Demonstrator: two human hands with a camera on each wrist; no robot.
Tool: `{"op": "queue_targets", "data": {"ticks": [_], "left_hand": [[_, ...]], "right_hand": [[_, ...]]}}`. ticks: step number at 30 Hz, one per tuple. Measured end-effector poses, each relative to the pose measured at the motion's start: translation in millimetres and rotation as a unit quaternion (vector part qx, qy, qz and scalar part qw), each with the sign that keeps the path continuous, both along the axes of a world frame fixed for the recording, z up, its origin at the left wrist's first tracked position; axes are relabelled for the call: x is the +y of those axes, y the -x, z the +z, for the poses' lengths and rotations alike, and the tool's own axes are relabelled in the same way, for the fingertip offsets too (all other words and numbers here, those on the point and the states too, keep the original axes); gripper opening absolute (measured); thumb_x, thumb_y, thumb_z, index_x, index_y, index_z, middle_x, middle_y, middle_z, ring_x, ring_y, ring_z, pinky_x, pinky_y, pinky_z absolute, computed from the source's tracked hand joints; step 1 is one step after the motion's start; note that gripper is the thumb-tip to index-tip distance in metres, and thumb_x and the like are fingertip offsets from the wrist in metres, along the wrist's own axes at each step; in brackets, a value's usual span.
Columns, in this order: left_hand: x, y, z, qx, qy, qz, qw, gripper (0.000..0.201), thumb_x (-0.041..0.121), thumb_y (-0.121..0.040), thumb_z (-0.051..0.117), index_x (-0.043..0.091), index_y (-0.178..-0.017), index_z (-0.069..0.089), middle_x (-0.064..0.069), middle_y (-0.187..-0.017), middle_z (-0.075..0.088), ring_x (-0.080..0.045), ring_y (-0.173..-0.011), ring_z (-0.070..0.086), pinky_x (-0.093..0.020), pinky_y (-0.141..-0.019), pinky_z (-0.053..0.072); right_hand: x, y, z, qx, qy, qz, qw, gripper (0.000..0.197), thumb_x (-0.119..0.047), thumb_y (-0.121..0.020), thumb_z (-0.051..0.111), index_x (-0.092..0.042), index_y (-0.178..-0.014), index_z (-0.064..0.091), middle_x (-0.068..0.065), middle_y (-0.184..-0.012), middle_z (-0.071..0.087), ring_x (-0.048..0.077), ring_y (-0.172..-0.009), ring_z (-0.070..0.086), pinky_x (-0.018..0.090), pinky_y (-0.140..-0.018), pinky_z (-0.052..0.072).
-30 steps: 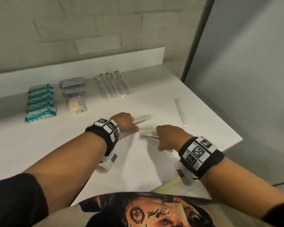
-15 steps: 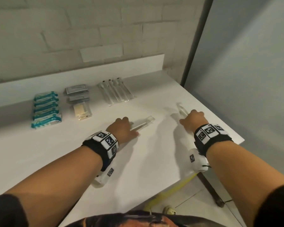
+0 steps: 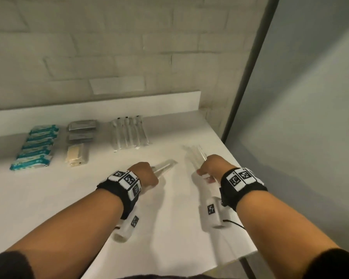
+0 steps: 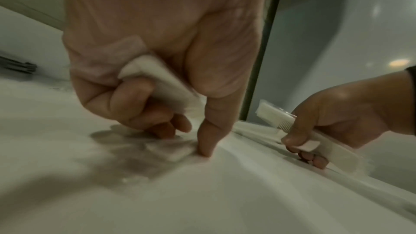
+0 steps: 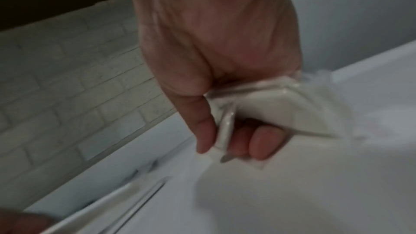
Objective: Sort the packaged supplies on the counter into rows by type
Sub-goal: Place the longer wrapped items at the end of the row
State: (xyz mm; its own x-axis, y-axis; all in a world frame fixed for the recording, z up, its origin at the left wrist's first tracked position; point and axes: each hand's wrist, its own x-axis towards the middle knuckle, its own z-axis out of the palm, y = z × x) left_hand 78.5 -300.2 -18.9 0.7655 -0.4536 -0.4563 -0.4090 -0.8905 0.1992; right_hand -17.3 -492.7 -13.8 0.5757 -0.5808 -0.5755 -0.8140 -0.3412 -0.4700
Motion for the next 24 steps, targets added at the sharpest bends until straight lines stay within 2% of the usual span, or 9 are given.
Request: {"op": "queue_targets", "data": {"ticks": [2,5,8,10,14,17,20,22,24], "left_hand": [[-19,-1,2,-0.001,0.016,0.037,0.999,0.038,0.022,-0.069,0.068,0.007,-0.102,0.056,-0.002,-0.090,0.060,-0.021,-0.079,0.059,-0.021,-0.058,0.042],[-36,-2,5,0.017,0.020,0.071,0.997,0.027,0.025,-0.071,0.071,0.009,-0.090,0.060,-0.002,-0.080,0.061,-0.018,-0.073,0.058,-0.020,-0.056,0.042],[-44,-3,1,0.033,0.038,0.090,0.995,0.035,0.031,-0.078,0.070,0.004,-0.100,0.068,-0.007,-0.090,0.063,-0.020,-0.079,0.057,-0.023,-0.064,0.041],[-50,-3,-2,0.027,0.105,0.105,0.989,0.039,0.036,-0.083,0.068,0.004,-0.104,0.067,-0.010,-0.095,0.064,-0.022,-0.085,0.057,-0.026,-0.070,0.040],[-63,-7,4,0.156,0.377,0.178,0.895,0.018,0.027,-0.078,0.075,0.012,-0.084,0.067,0.000,-0.068,0.056,-0.016,-0.064,0.048,-0.026,-0.057,0.036],[-70,-12,13,0.237,0.446,0.164,0.847,0.016,0.020,-0.084,0.070,0.015,-0.073,0.060,0.003,-0.061,0.049,-0.010,-0.056,0.042,-0.022,-0.051,0.031],[-72,-19,19,0.281,0.494,0.178,0.803,0.022,0.031,-0.092,0.061,0.010,-0.091,0.062,0.000,-0.068,0.053,-0.011,-0.056,0.046,-0.022,-0.051,0.034],[-73,-27,18,0.299,0.525,0.232,0.763,0.030,0.036,-0.098,0.049,0.008,-0.106,0.056,-0.004,-0.069,0.061,-0.014,-0.055,0.052,-0.024,-0.051,0.040],[-75,-34,17,0.332,0.547,0.280,0.715,0.026,0.032,-0.101,0.041,0.009,-0.107,0.053,-0.007,-0.071,0.068,-0.019,-0.058,0.055,-0.028,-0.055,0.043]], "right_hand": [[-16,-5,7,-0.040,0.028,0.046,0.998,0.037,-0.025,-0.086,0.069,-0.001,-0.112,0.058,0.012,-0.084,0.061,0.023,-0.060,0.058,0.022,-0.048,0.046],[-42,-12,9,-0.083,0.103,0.133,0.982,0.047,-0.050,-0.083,0.057,-0.004,-0.091,0.063,0.013,-0.097,0.068,0.029,-0.082,0.063,0.030,-0.073,0.050],[-63,-19,5,-0.192,0.028,0.128,0.973,0.038,-0.037,-0.084,0.066,-0.009,-0.108,0.064,0.007,-0.111,0.065,0.026,-0.102,0.063,0.043,-0.095,0.050],[-70,-22,7,-0.230,-0.034,0.113,0.966,0.038,-0.033,-0.083,0.069,-0.016,-0.115,0.060,0.004,-0.113,0.064,0.021,-0.101,0.063,0.041,-0.093,0.052],[-70,-34,22,-0.265,-0.202,0.088,0.939,0.039,-0.034,-0.086,0.068,-0.027,-0.120,0.051,0.004,-0.092,0.070,0.015,-0.066,0.056,0.026,-0.057,0.042],[-62,-48,26,-0.316,-0.296,0.107,0.895,0.012,-0.012,-0.088,0.066,-0.014,-0.099,0.062,0.004,-0.078,0.068,0.014,-0.056,0.055,0.022,-0.048,0.040],[-58,-63,29,-0.330,-0.287,0.100,0.894,0.007,-0.004,-0.087,0.064,-0.011,-0.087,0.063,0.002,-0.064,0.064,0.013,-0.046,0.049,0.024,-0.046,0.037],[-62,-75,32,-0.343,-0.282,0.077,0.893,0.005,-0.004,-0.088,0.062,-0.009,-0.088,0.061,0.006,-0.066,0.062,0.013,-0.043,0.049,0.025,-0.045,0.037],[-72,-85,31,-0.356,-0.264,0.054,0.895,0.004,-0.008,-0.088,0.063,-0.009,-0.090,0.059,0.007,-0.068,0.060,0.012,-0.043,0.051,0.025,-0.043,0.039]]}}
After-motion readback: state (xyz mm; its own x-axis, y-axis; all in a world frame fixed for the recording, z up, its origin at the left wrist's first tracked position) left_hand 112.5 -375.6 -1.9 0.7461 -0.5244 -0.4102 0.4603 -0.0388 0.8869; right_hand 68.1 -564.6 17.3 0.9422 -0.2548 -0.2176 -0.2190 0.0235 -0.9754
